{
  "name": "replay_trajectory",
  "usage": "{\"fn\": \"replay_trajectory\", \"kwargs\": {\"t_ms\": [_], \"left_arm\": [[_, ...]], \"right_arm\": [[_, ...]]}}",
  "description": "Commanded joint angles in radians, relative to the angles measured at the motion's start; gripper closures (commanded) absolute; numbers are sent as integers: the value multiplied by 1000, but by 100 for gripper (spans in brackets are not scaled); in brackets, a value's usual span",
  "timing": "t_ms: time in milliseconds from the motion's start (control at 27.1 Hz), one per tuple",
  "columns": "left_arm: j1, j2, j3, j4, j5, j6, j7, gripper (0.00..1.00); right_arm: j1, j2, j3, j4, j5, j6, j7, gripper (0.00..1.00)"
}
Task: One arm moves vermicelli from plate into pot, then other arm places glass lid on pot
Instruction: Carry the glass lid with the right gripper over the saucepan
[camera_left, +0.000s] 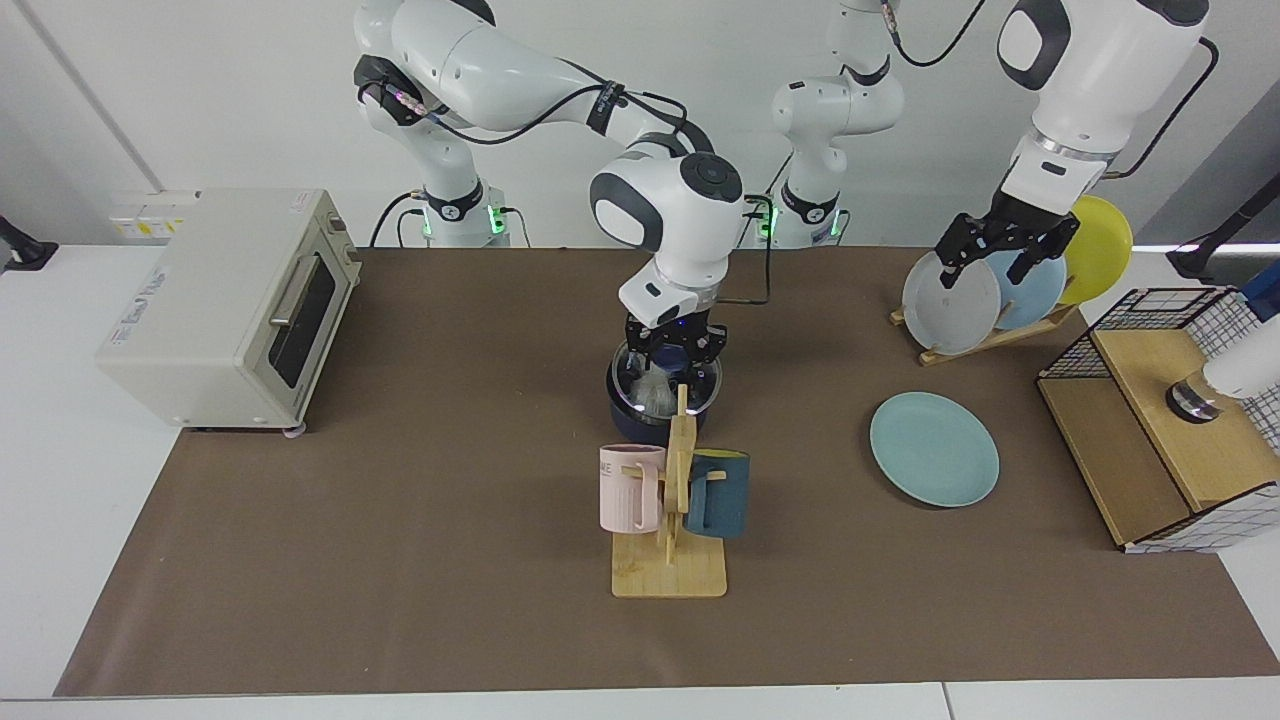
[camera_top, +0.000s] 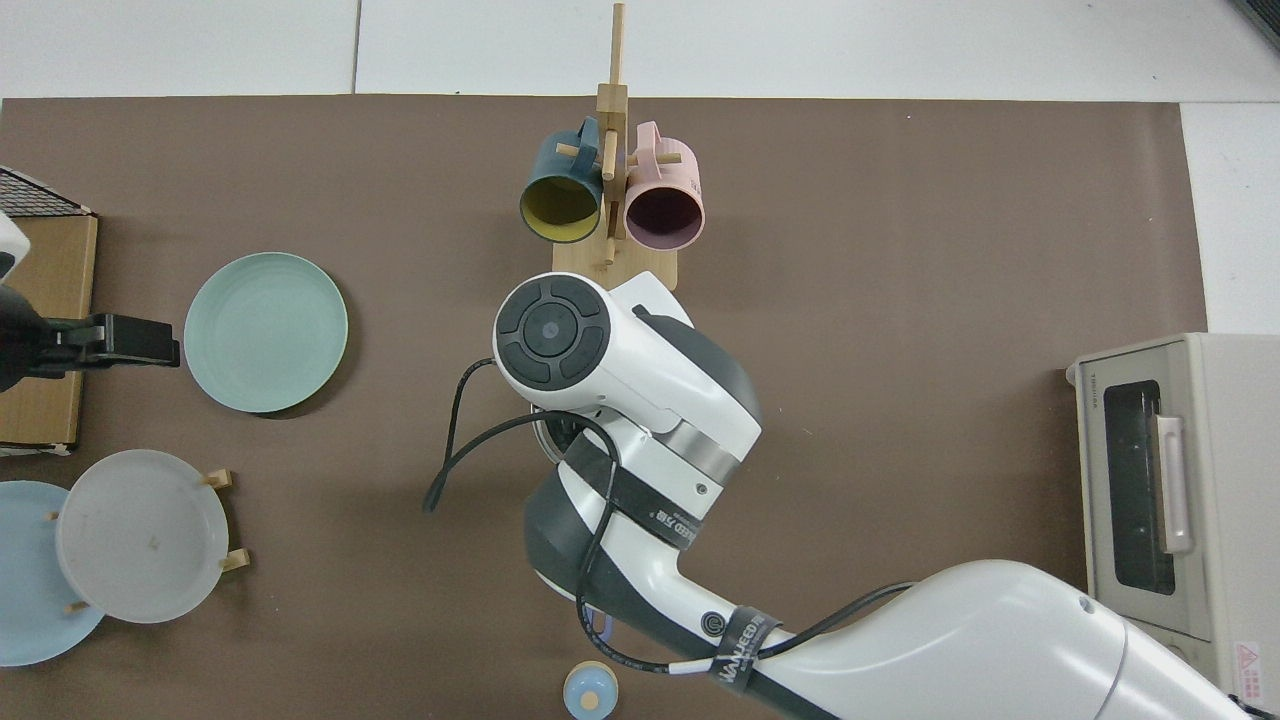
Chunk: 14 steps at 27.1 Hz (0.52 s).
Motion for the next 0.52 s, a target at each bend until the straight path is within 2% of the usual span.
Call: {"fn": "replay_trajectory", "kwargs": {"t_ms": [0,480], "left_arm": [[0,-12,-1,-13,7,-11,-7,0],[0,-12,-1,-13,7,-11,-7,0]], "right_arm": [[-17,20,27,3,-27,40,35,100],[-25,18,25,3,-44,29,26,100]]}}
